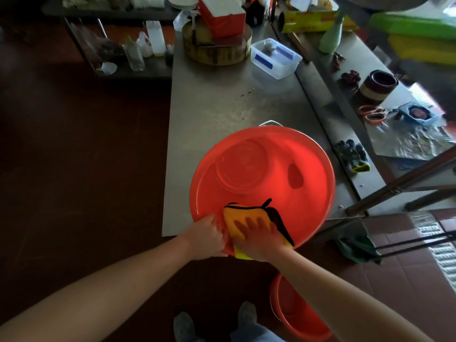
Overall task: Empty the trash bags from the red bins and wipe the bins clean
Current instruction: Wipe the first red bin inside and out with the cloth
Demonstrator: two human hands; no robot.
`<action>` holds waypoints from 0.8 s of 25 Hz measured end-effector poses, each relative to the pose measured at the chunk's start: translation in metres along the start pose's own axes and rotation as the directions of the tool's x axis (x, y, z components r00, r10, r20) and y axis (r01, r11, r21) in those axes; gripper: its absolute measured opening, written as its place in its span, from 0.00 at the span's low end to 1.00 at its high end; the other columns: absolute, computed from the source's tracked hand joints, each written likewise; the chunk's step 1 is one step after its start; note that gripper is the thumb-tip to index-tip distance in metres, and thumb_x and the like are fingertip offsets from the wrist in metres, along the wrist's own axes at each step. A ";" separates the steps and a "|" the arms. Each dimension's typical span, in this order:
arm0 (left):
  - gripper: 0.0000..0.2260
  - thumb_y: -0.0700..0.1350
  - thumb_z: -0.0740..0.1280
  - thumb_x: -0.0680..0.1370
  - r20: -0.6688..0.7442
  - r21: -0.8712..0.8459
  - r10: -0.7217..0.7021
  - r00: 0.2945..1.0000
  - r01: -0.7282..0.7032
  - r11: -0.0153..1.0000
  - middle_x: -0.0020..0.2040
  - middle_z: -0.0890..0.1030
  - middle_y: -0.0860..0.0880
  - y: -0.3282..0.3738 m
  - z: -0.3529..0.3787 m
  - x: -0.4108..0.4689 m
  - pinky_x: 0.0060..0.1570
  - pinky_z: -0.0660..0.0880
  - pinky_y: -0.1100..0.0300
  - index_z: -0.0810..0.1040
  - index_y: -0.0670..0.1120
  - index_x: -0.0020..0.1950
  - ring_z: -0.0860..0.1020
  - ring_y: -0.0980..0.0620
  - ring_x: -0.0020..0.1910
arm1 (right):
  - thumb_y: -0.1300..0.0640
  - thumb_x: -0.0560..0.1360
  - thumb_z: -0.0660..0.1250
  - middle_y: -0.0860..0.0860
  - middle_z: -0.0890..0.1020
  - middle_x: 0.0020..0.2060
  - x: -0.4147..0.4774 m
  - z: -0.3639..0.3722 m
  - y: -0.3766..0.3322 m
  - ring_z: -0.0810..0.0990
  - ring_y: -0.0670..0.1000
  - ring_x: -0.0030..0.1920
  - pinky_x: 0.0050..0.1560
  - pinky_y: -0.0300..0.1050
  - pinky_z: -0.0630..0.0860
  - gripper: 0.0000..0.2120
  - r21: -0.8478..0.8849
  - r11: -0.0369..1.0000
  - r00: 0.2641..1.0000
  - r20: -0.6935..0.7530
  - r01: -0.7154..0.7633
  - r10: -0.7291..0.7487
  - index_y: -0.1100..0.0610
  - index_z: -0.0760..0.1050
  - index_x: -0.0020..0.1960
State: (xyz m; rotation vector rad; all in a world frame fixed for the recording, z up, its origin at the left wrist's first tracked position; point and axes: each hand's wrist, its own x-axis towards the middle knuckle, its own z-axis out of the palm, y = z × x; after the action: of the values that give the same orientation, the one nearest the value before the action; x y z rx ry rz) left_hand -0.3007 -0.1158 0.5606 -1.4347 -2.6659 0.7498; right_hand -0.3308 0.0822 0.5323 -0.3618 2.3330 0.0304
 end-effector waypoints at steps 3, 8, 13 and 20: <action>0.31 0.67 0.53 0.81 -0.036 -0.097 -0.055 0.998 0.052 0.994 0.44 0.84 0.42 0.001 0.008 -0.001 0.49 0.76 0.50 0.82 0.42 0.52 0.82 0.42 0.42 | 0.27 0.74 0.42 0.45 0.47 0.82 -0.015 -0.006 0.019 0.42 0.57 0.81 0.76 0.65 0.40 0.36 -0.105 0.994 1.000 -0.018 0.017 -0.019 0.34 0.44 0.80; 0.33 0.66 0.50 0.82 -0.073 -0.149 -0.050 0.996 0.039 0.988 0.43 0.84 0.41 -0.004 0.021 -0.005 0.48 0.76 0.50 0.82 0.41 0.51 0.82 0.41 0.40 | 0.28 0.72 0.41 0.46 0.48 0.82 -0.011 -0.011 0.017 0.42 0.59 0.81 0.75 0.67 0.38 0.37 -0.125 0.992 1.000 -0.013 0.003 -0.005 0.35 0.46 0.80; 0.33 0.64 0.47 0.83 -0.142 -0.108 0.008 0.990 -0.023 0.994 0.44 0.85 0.40 -0.003 0.034 -0.004 0.49 0.79 0.51 0.82 0.41 0.54 0.84 0.41 0.42 | 0.31 0.78 0.45 0.49 0.57 0.80 0.043 -0.014 0.010 0.51 0.61 0.79 0.75 0.68 0.45 0.31 -0.141 0.990 0.989 -0.149 -0.014 -0.007 0.38 0.54 0.79; 0.32 0.65 0.52 0.82 -0.219 -0.100 -0.090 0.971 0.070 0.993 0.42 0.85 0.39 0.005 0.036 0.010 0.46 0.81 0.50 0.83 0.40 0.52 0.84 0.41 0.39 | 0.32 0.80 0.45 0.51 0.53 0.81 0.120 -0.040 0.018 0.47 0.63 0.80 0.76 0.68 0.42 0.30 -0.172 0.984 0.998 -0.054 -0.053 0.044 0.39 0.54 0.80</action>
State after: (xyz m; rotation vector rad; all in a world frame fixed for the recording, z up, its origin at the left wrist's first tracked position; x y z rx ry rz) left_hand -0.3109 -0.1202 0.5247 -1.3310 -2.5958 0.4353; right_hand -0.4438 0.0644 0.4754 -0.3958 2.3950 0.2520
